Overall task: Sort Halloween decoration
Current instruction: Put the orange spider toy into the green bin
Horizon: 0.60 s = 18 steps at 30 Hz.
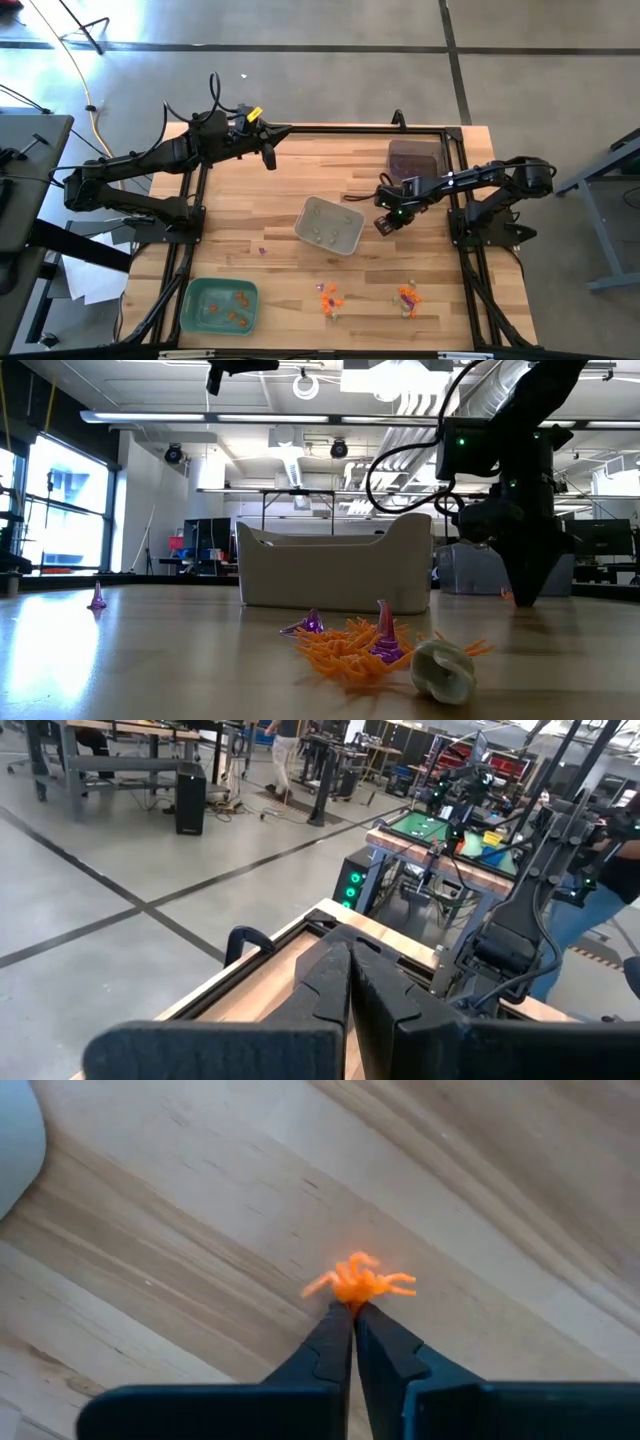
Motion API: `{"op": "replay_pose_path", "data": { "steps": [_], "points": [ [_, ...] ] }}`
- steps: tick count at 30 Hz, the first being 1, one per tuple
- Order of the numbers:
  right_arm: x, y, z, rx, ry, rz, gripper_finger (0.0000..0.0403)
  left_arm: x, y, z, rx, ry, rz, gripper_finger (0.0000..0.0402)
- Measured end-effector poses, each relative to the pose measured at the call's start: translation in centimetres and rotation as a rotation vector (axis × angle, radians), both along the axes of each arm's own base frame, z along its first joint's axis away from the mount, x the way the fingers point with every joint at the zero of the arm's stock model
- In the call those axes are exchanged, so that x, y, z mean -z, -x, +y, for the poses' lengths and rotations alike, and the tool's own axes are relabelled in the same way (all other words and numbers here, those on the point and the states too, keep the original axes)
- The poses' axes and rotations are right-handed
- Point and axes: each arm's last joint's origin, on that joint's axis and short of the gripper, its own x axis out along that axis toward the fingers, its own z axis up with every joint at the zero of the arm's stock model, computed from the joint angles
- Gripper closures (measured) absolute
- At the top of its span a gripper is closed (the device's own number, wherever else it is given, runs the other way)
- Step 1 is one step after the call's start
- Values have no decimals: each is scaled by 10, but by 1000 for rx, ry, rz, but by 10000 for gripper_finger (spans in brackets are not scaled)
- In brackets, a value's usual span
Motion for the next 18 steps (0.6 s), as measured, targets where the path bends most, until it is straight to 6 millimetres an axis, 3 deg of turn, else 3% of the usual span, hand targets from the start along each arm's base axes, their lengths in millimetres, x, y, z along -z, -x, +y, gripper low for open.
{"op": "replay_pose_path", "data": {
  "steps": [9, 18],
  "points": [
    [-10, -7, -3, 1, -17, 13, 401, 0, 0, 0, 6, 1, 2, 402],
    [-59, -39, -18, -58, 89, -107, 402, 1, 0, 0, 11, -29, 22, 402]
  ]
}}
